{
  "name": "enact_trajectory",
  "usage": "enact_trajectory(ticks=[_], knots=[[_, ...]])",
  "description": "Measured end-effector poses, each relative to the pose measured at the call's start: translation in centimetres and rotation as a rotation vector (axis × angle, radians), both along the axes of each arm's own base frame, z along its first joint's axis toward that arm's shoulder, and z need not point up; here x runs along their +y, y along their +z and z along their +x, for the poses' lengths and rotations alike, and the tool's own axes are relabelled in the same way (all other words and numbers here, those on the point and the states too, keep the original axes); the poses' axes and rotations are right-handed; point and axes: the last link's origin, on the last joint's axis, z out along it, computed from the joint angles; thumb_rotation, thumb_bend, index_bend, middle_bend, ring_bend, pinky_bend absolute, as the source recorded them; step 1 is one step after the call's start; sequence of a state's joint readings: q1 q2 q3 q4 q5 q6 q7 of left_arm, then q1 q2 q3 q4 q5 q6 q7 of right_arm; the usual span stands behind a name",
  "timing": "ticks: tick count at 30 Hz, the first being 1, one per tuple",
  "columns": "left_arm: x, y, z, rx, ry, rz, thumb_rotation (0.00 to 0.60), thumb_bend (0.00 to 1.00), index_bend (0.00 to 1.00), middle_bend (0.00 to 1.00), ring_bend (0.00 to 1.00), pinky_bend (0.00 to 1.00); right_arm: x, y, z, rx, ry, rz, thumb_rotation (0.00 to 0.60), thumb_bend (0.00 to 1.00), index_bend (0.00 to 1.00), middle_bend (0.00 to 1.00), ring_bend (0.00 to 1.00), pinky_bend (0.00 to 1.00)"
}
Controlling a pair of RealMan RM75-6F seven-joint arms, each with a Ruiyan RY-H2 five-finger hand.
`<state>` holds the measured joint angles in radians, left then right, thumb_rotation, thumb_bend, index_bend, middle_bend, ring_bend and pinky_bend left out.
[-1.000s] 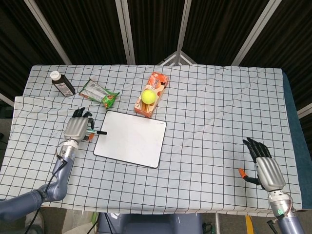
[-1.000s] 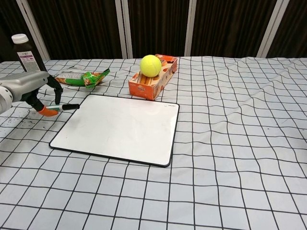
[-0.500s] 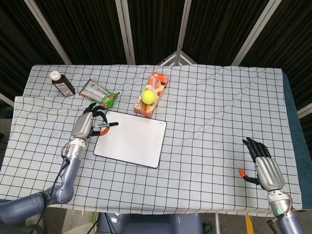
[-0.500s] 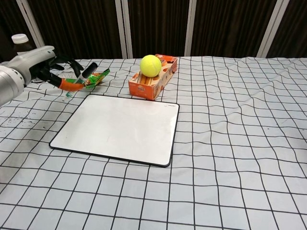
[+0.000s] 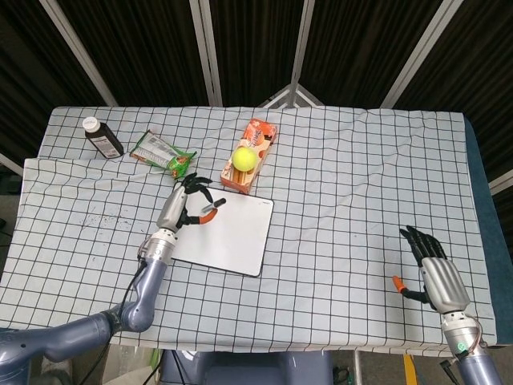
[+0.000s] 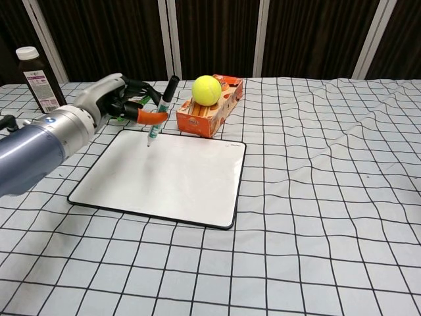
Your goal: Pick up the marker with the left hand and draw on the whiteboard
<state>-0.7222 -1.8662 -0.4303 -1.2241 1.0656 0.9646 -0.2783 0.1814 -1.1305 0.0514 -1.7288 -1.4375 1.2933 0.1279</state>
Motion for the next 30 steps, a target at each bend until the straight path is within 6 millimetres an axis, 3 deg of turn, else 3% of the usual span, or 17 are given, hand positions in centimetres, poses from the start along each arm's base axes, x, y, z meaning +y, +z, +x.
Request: enact_trajectory(ticks=[12,30], knots=[[0.4,-3.2,2.5,-0.056,-0.023,-0.038,0.600,0.51,0.75,0.24,0.08,0.15,-0.1,0.1,-0.1,-0.007,-0.008,0.003,0.600,0.33,0.00,0.00,0.00,0.00],[-0.1,-4.5,2.6,-0.049,-0.027,-0.072,0.600,0.51,0.75,0.24,0.08,0.15,-0.1,0.1,-0.1,-0.007,-0.008,0.001,0.600,0.33,0.00,0.00,0.00,0.00]])
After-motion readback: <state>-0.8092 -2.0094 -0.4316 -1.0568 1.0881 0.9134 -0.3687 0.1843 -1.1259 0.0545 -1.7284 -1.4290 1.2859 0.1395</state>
